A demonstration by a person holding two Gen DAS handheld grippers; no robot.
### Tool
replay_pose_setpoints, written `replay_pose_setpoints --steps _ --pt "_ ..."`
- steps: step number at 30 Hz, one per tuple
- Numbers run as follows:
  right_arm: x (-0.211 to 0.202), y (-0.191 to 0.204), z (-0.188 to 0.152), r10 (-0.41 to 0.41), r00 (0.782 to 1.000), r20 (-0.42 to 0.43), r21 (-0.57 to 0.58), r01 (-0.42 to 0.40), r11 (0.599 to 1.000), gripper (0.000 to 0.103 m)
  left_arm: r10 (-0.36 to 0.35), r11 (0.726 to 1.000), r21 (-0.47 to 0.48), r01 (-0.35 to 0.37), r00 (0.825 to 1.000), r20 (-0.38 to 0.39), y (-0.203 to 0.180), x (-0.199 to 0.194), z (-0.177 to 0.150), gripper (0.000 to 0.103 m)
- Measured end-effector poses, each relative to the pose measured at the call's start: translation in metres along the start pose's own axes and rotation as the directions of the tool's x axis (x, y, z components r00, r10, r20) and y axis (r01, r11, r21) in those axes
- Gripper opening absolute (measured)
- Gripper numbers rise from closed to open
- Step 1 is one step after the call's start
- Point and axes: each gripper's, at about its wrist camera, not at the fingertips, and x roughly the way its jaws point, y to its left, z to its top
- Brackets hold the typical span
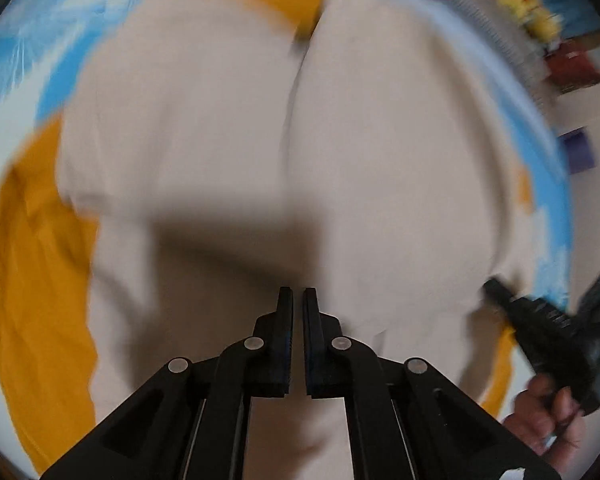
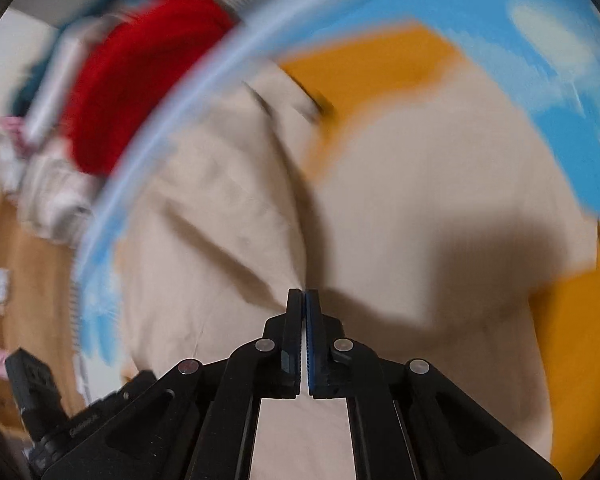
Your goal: Fold large clothes
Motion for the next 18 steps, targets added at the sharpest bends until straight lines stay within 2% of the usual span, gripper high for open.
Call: replay_pose_setpoints --steps 1,3,4,6,7,9,10,11,13,14,18 --pt "0.001 -0.001 0.000 -0.019 1.000 0.001 0.004 0.019 1.000 0.002 0.028 1.000 -0.004 -0.028 1.000 0.014 0.000 -0.002 0.000 0.002" --pt "-0.005 0.001 0.004 -0.016 0.999 0.030 -0.004 0.016 1.000 0.004 0.062 0.997 0.043 -0.067 0.993 0.102 -0.011 -0.019 0.003 0.003" --pt "-0.011 0.004 0.005 -0.014 0.999 0.051 -0.010 0.015 1.000 0.004 0.084 0.990 0.095 -0.102 0.980 0.182 -0.023 -0.034 0.005 0.004" --pt "-0.033 0.011 0.008 -0.035 0.986 0.166 -0.039 0.042 0.998 0.005 0.090 0.974 0.171 -0.147 0.949 0.303 -0.042 -0.054 0.003 0.012" --pt "-0.042 0.015 0.007 -0.039 0.975 0.217 -0.059 0.053 0.997 0.006 0.073 0.968 0.203 -0.146 0.940 0.332 -0.049 -0.058 0.002 0.017" --pt "-0.060 0.026 0.003 0.012 0.953 0.303 -0.109 0.022 0.994 0.010 0.029 0.960 0.256 -0.114 0.949 0.314 -0.059 -0.051 -0.002 0.019" --pt "-0.064 0.031 0.002 0.048 0.946 0.321 -0.138 -0.003 0.990 0.017 0.015 0.957 0.275 -0.089 0.965 0.261 -0.061 -0.038 -0.001 0.019" --pt "-0.065 0.036 0.000 0.073 0.944 0.322 -0.165 -0.020 0.986 0.028 0.019 0.958 0.275 -0.077 0.978 0.210 -0.063 -0.022 -0.001 0.019" --pt "-0.058 0.047 -0.005 0.144 0.949 0.282 -0.228 -0.080 0.970 0.042 0.057 0.965 0.248 -0.084 0.992 0.116 -0.056 0.005 -0.003 0.019" --pt "-0.049 0.051 -0.008 0.166 0.956 0.241 -0.247 -0.105 0.963 0.043 0.088 0.965 0.240 -0.102 0.994 0.069 -0.052 0.019 -0.005 0.019" --pt "-0.010 0.055 -0.018 0.113 0.990 0.086 -0.268 -0.086 0.959 0.043 0.116 0.953 0.273 -0.130 0.991 0.067 -0.060 0.009 -0.002 0.020"
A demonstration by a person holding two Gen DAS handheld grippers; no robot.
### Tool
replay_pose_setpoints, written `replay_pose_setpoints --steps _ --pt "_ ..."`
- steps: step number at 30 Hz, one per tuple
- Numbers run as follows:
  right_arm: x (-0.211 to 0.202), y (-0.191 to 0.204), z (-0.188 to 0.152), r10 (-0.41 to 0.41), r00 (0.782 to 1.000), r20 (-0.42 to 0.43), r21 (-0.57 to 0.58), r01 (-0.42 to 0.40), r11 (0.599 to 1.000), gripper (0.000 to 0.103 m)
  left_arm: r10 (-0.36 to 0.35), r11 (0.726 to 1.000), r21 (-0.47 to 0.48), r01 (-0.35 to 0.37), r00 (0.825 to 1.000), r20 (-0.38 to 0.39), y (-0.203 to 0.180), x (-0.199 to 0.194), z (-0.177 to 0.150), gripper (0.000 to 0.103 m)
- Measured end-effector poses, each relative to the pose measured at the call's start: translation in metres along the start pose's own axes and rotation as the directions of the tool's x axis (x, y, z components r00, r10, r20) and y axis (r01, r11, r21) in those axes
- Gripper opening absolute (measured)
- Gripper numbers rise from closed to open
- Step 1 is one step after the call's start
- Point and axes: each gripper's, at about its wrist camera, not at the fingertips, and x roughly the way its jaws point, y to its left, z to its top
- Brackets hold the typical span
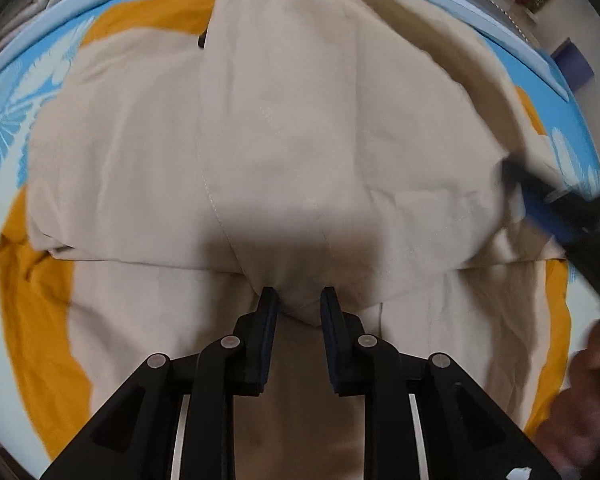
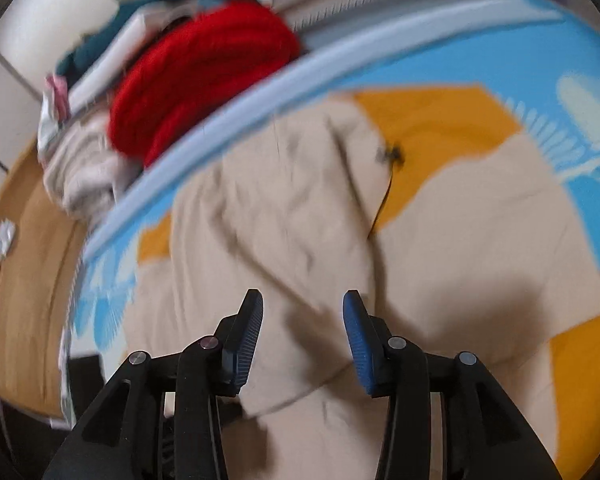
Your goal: Fold large clothes
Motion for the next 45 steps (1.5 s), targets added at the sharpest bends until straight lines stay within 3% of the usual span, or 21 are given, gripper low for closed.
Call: replay_pose_setpoints --steps 2,4,7,10,13,18,25,28,30,32,34,38,45 --pt "0.012 -0.006 -0.006 -0.070 0.996 -0.055 -0.011 0.070 0.998 0.043 -0.044 0.999 -0.019 0.044 0.999 0.018 0.001 -0.012 0.005 0.021" --pt "0.021 -0.013 -0.010 -0.146 0.984 -0.100 -0.016 0.145 0.989 0.043 -0.040 0.999 -0.029 0.041 0.999 0.030 0.002 -0.019 0.010 0.021" --pt "0.019 -0.019 -0.009 -0.186 0.977 -0.103 0.001 0.187 0.982 0.043 -0.039 0.999 -0.033 0.041 0.996 0.075 0.004 -0.035 0.010 0.021" --pt "0.000 -0.012 -0.005 -0.221 0.975 -0.020 -0.005 0.221 0.975 0.043 -0.024 0.999 -0.018 0.027 0.986 0.163 0.005 -0.061 0.007 0.021" --pt "-0.032 0.006 0.000 -0.198 0.972 0.129 -0.018 0.201 0.979 0.043 -0.015 1.000 -0.014 0.019 0.968 0.249 0.010 -0.086 0.005 0.021" --pt "-0.078 0.049 -0.004 -0.141 0.929 0.341 -0.116 0.190 0.975 0.043 0.029 1.000 -0.020 -0.023 0.929 0.370 0.025 -0.119 -0.013 0.021" --pt "-0.135 0.089 -0.015 -0.099 0.890 0.444 -0.222 0.217 0.951 0.042 0.039 0.999 -0.017 -0.035 0.896 0.442 0.037 -0.160 -0.035 0.021" --pt "-0.178 0.098 -0.025 -0.058 0.875 0.480 -0.239 0.194 0.951 0.033 0.059 0.998 -0.029 -0.052 0.876 0.479 0.052 -0.184 -0.054 0.021" --pt "-0.217 0.102 -0.039 -0.041 0.853 0.521 -0.244 0.195 0.950 0.026 0.095 0.995 -0.068 -0.071 0.865 0.493 0.066 -0.201 -0.067 0.020" --pt "-0.250 0.100 -0.053 -0.024 0.846 0.532 -0.240 0.178 0.954 0.011 0.100 0.992 -0.111 -0.051 0.863 0.495 0.081 -0.215 -0.083 0.017" --pt "-0.279 0.093 -0.072 -0.025 0.848 0.530 -0.238 0.177 0.955 0.010 0.095 0.992 -0.124 -0.038 0.864 0.494 0.092 -0.227 -0.107 0.016" --pt "-0.332 0.066 -0.120 -0.060 0.838 0.542 -0.230 0.216 0.949 0.011 0.106 0.994 -0.055 -0.091 0.865 0.490 0.099 -0.241 -0.179 0.014" --pt "-0.364 -0.008 -0.202 -0.201 0.848 0.490 -0.163 0.316 0.935 0.018 0.123 0.984 0.051 -0.172 0.854 0.506 0.115 -0.216 -0.289 0.013"
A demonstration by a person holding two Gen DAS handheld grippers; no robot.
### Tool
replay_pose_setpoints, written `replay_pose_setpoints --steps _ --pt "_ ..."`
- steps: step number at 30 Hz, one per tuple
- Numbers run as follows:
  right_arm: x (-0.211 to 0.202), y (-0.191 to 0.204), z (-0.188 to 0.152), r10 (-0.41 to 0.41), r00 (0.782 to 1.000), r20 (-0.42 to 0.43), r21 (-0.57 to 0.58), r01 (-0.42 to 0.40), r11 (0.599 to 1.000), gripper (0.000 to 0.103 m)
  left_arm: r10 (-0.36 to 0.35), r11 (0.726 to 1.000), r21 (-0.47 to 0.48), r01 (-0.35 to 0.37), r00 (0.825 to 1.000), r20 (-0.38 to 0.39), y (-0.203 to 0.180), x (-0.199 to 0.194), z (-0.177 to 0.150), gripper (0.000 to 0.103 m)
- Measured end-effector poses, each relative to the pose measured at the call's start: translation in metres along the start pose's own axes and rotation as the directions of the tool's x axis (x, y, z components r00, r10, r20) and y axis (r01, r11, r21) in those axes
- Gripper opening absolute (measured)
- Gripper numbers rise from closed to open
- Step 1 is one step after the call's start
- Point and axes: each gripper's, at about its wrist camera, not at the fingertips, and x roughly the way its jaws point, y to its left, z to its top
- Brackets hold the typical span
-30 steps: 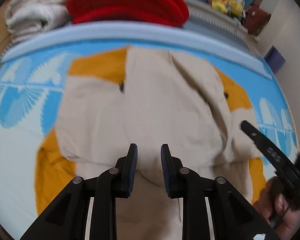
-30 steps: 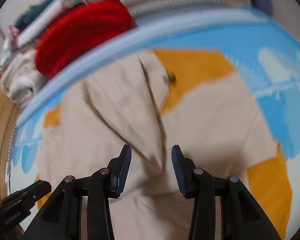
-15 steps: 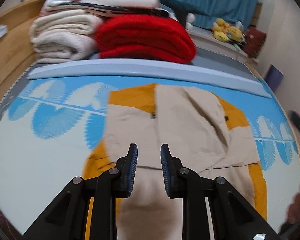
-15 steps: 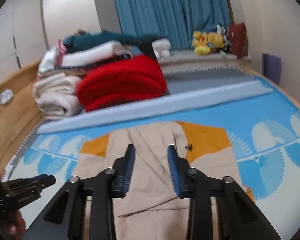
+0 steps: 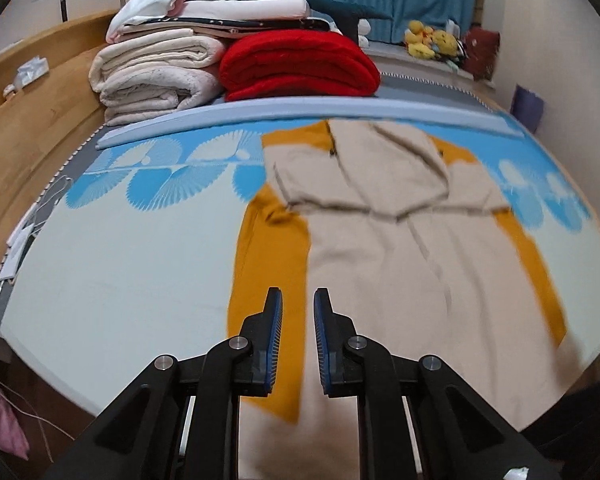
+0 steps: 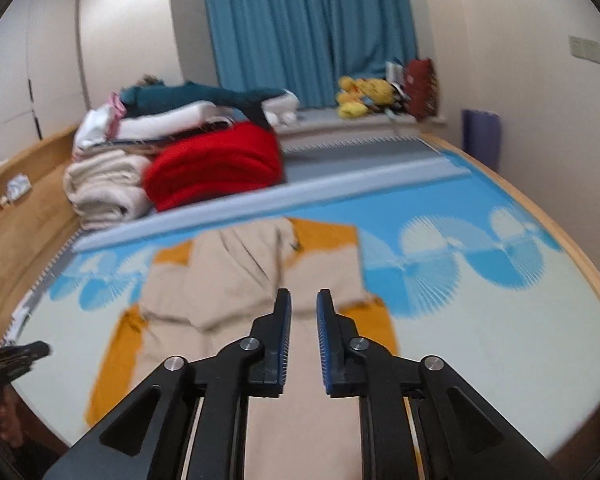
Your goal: Fold large clothes
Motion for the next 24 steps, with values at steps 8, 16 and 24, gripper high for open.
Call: replay_pose_setpoints --steps 8,16,24 --pt "0.005 -0.044 -0.078 -0.117 0.988 -0.097 0.050 0.123 0.991 0.017 -0.120 0.984 -0.150 0.096 0.980 -0.160 0.036 0.040 -0.047 0.008" --pt "0.032 -0.078 -0.093 -0.103 0.970 -0.219 0.151 0.137 0.979 0.020 -0.251 0.876 -0.466 0.123 0.942 -0.223 0.102 0.071 -0.061 0.008" --pt "0.080 -0.117 -0.142 -0.082 0.862 -0.499 0.247 0.233 0.940 0.032 -0.265 0.769 -0.640 -0.009 0.906 -0.332 0.139 0.099 -0.095 0.016"
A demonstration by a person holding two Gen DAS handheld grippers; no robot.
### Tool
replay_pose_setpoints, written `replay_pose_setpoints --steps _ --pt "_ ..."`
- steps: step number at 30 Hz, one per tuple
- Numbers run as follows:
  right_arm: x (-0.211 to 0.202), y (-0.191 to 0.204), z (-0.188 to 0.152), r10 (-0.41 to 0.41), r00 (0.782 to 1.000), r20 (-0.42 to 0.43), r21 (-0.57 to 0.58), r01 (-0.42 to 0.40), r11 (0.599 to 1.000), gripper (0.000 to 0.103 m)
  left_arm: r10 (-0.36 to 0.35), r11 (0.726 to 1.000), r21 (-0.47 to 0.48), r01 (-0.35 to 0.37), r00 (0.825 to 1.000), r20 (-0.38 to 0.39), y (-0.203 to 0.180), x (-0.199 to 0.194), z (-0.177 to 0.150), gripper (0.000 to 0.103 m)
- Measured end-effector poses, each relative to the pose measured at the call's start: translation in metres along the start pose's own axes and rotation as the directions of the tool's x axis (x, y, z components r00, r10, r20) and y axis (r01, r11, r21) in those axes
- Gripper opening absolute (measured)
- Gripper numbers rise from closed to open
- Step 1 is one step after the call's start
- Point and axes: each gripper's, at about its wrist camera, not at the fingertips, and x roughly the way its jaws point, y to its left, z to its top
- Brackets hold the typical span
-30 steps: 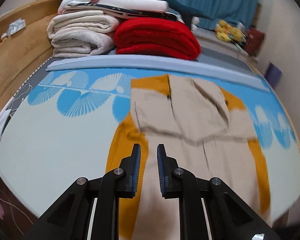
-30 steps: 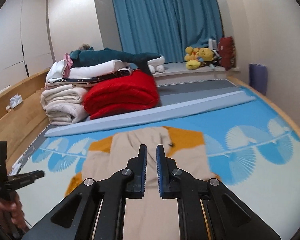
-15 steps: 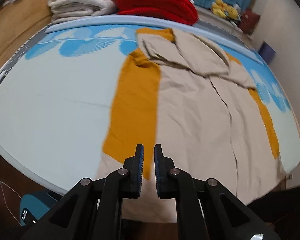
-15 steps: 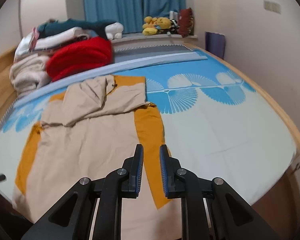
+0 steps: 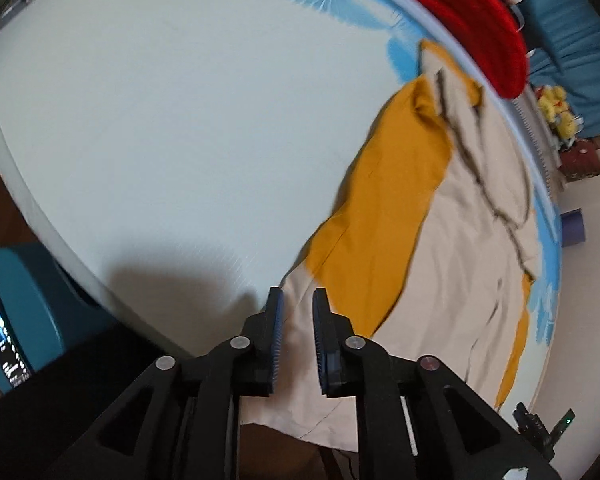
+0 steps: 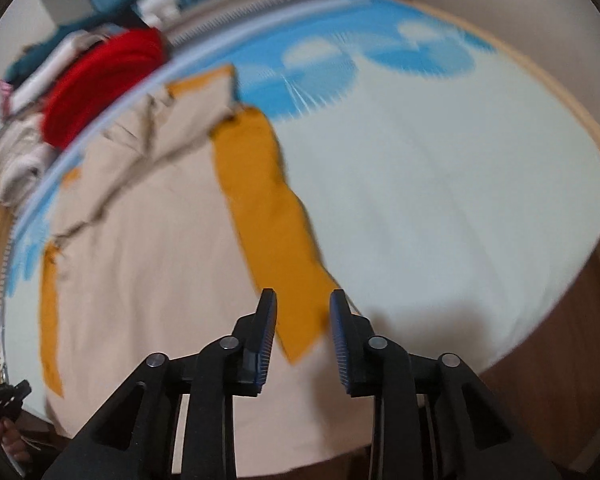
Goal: Fold large clothes
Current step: 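Grasp the jacket hem with the left tool while the right tool grasps it too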
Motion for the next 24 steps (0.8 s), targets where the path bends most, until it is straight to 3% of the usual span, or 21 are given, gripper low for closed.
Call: replay_pose_setpoints --steps 4,7,11,13,16,20,21,24 --pt "0.027 -0.014 -0.009 -0.047 0.990 -0.130 0.032 0.052 0.998 0.034 0.093 0.992 0.095 -0.088 0.994 -0.053 -0.013 0.020 -0.011 0.035" --pt "0.043 -0.015 -0.018 -0.105 0.974 -0.198 -0.007 0.105 0.994 0.037 0.194 0.969 0.166 -0.183 0.980 -0.050 -0.020 0.030 -0.017 0.042" --pt "0.051 -0.015 -0.029 -0.163 0.958 -0.238 -0.051 0.155 0.987 0.040 0.264 0.945 0.217 -0.245 0.963 -0.063 -0.019 0.040 -0.024 0.040" --pt "0.052 -0.014 -0.032 -0.168 0.955 -0.246 -0.063 0.157 0.986 0.039 0.295 0.925 0.265 -0.272 0.954 -0.051 -0.023 0.039 -0.029 0.006" --pt "0.047 -0.013 -0.034 -0.173 0.955 -0.240 -0.076 0.159 0.984 0.007 0.309 0.911 0.297 -0.287 0.951 -0.029 -0.024 0.032 -0.036 0.006" --pt "0.041 -0.016 -0.035 -0.160 0.961 -0.228 -0.055 0.151 0.987 0.005 0.348 0.889 0.329 -0.318 0.937 -0.035 -0.028 0.036 -0.040 0.011" --pt "0.041 -0.016 -0.035 -0.159 0.960 -0.230 -0.052 0.151 0.987 0.005 0.340 0.896 0.320 -0.308 0.939 -0.049 -0.027 0.038 -0.039 0.012" --pt "0.037 -0.017 -0.032 -0.150 0.968 -0.200 -0.024 0.148 0.989 0.009 0.288 0.928 0.260 -0.268 0.957 -0.043 -0.025 0.035 -0.029 0.030"
